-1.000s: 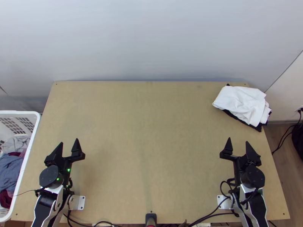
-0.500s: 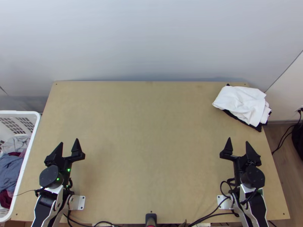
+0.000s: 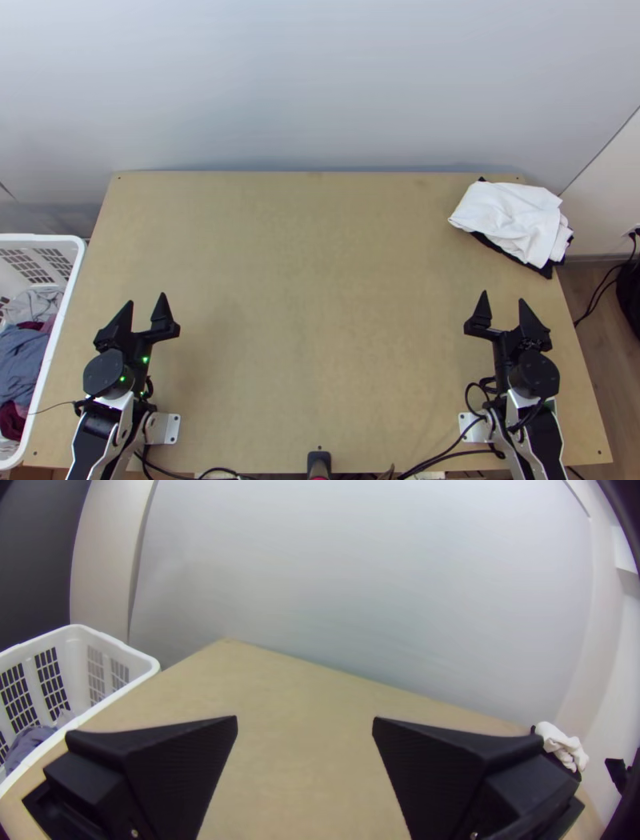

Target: Fold the t-shirt

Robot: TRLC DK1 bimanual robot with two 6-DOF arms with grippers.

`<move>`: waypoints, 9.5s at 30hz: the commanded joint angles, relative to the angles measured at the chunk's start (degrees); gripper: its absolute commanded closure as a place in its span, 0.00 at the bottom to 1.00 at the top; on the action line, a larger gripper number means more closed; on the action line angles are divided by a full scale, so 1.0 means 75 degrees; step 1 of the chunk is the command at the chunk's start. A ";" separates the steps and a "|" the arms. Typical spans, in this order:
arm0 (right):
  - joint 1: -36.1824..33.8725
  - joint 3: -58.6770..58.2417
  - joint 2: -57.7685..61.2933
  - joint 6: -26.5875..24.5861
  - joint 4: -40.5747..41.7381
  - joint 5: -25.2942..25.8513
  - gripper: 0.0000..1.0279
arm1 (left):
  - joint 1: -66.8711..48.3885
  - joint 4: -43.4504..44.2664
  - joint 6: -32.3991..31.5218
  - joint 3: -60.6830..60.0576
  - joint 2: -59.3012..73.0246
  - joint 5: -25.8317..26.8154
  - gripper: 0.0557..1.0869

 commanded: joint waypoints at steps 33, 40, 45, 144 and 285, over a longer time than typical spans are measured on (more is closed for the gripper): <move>0.1284 0.5345 0.4630 -0.0740 -0.0433 0.1596 0.04 | 0.6693 0.1996 0.1602 0.4876 0.6268 0.1681 0.04; 0.1319 0.6681 0.4759 -0.0564 -0.2214 0.1584 0.04 | 0.8943 0.1832 0.1614 0.5462 0.8506 0.2489 0.04; 0.1366 0.7653 0.5755 -0.0271 -0.4113 0.1572 0.04 | 1.0079 0.1879 0.1625 0.5650 0.9913 0.2501 0.04; 0.0288 0.7747 0.5404 -0.0224 -0.4394 0.1514 0.04 | -0.3198 -0.0617 -0.1351 0.7654 0.8893 0.1809 0.96; 0.5702 0.7642 1.1908 0.3139 -0.2730 -0.1697 0.05 | -0.2413 -0.3430 -0.1175 0.7536 1.1131 0.0075 0.96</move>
